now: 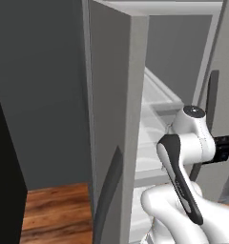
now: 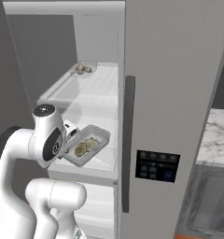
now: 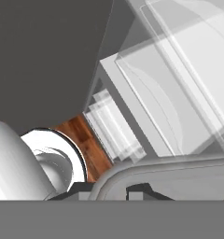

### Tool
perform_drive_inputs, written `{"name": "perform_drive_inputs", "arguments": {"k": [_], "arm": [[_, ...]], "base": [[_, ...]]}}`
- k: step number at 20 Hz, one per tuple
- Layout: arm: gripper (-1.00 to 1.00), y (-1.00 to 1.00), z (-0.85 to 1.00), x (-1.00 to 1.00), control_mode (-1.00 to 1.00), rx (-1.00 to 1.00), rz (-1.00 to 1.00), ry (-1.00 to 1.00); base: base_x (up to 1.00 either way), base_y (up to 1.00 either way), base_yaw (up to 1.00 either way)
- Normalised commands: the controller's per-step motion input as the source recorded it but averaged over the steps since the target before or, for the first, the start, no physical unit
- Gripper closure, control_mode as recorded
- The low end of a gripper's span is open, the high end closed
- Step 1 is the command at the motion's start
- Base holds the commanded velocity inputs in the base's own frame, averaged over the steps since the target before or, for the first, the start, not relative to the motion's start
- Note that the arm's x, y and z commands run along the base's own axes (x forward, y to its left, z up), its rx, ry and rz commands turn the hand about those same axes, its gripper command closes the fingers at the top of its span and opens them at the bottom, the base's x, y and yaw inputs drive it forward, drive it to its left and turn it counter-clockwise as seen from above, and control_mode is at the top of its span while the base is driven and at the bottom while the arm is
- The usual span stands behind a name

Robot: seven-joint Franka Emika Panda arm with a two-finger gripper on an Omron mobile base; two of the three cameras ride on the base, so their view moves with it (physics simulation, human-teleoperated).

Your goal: Place two dumplings into each of the tupperware containers and then place the containers in the fridge.

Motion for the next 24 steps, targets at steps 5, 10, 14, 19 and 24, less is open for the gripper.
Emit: {"name": "perform_drive_inputs", "arguments": {"k": [5,10,14,19,24], "arm": [[1.00,0.00,0.00,0.00,1.00,0.00,0.00,0.00],[1.00,0.00,0.00,0.00,1.00,0.00,0.00,0.00],[1.00,0.00,0.00,0.00,1.00,0.00,0.00,0.00],[1.00,0.00,0.00,0.00,1.00,0.00,0.00,0.00],[1.00,-0.01,0.12,0.11,-1.00,0.00,0.12,0.00]], "base": [[0.37,-0.01,0.04],[0.19,-0.14,0.08],[0.25,-0.22,0.15],[0.28,-0.18,0.20],[0.17,-0.06,0.16]]}}
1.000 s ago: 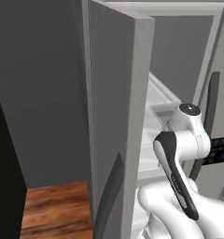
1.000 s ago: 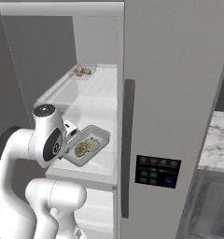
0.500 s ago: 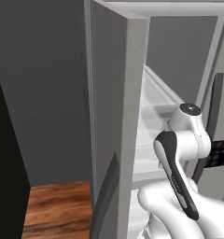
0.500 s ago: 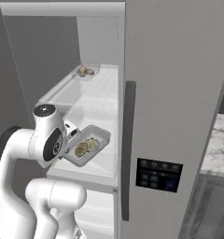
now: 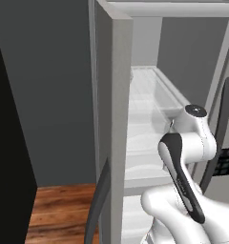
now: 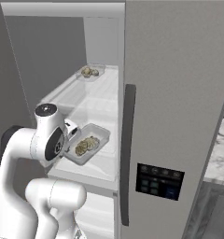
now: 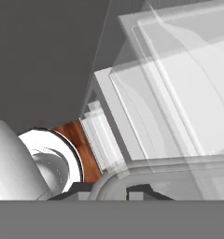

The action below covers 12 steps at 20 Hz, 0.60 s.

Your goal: Place two dumplings into each of the tupperware containers and then place the containers in the fridge.

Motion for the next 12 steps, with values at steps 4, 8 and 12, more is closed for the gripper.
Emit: {"name": "perform_drive_inputs", "arguments": {"k": [4,8,12], "arm": [[1.00,-0.01,0.34,0.32,-1.00,0.00,0.32,0.00],[1.00,0.10,0.60,0.05,-1.00,-0.20,0.21,-0.09],[1.00,0.22,0.69,-0.63,-1.00,-0.51,0.07,-0.20]], "base": [[0.00,0.00,0.00],[0.00,0.00,0.00],[0.00,0.00,0.00]]}}
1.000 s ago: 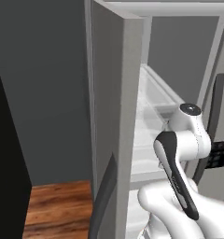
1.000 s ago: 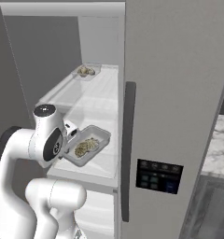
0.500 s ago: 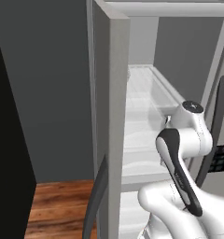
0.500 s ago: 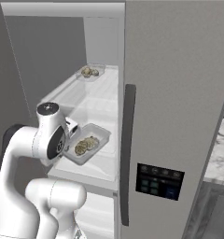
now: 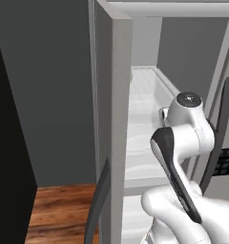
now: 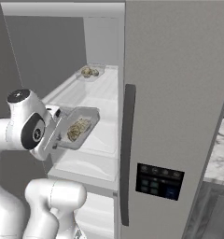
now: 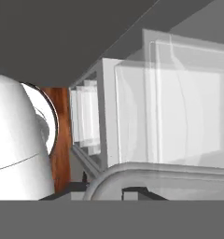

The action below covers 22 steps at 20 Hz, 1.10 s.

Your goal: Place two dumplings into each of the tupperware containers and then place the containers in the fridge.

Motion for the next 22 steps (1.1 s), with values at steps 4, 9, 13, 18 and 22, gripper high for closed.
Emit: {"name": "perform_drive_inputs", "arguments": {"k": [4,9,13,18,22], "arm": [[1.00,0.06,0.76,-0.24,-1.00,-0.29,0.04,-0.04],[1.00,-0.23,0.93,0.31,-1.00,0.04,0.00,-0.03],[1.00,-0.40,0.45,0.62,-1.00,0.16,0.02,-0.01],[1.00,-0.04,0.00,0.81,-1.00,0.11,0.15,0.00],[1.00,0.03,-0.05,0.86,-1.00,0.02,0.14,0.00]], "base": [[0.00,0.00,0.00],[0.00,0.00,0.00],[0.00,0.00,0.00],[0.00,0.00,0.00],[0.00,0.00,0.00]]}}
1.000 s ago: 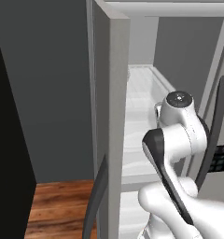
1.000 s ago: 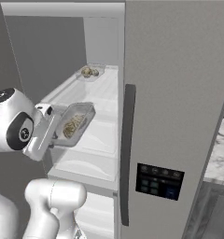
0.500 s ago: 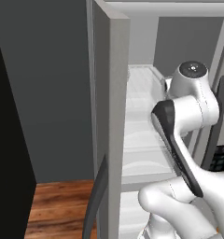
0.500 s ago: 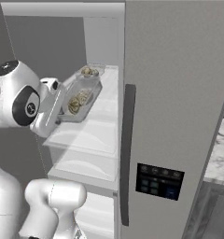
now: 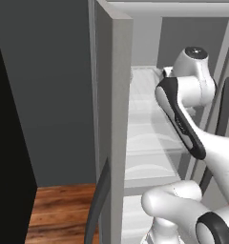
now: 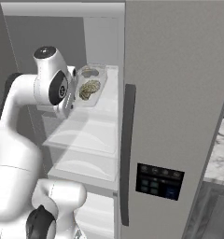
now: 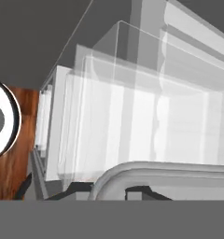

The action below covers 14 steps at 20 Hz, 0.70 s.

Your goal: Place two dumplings into each of the tupperware containers and then place the containers in the fridge.

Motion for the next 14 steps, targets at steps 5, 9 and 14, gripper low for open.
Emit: {"name": "perform_drive_inputs", "arguments": {"k": [5,9,14], "arm": [[1.00,-0.02,-0.22,0.74,-1.00,0.04,0.01,0.00],[1.00,0.00,-0.34,0.55,-1.00,0.01,0.00,0.00],[1.00,0.00,-0.40,0.59,-1.00,0.05,0.00,0.00]], "base": [[0.00,0.00,0.00],[0.00,0.00,0.00],[0.00,0.00,0.00]]}}
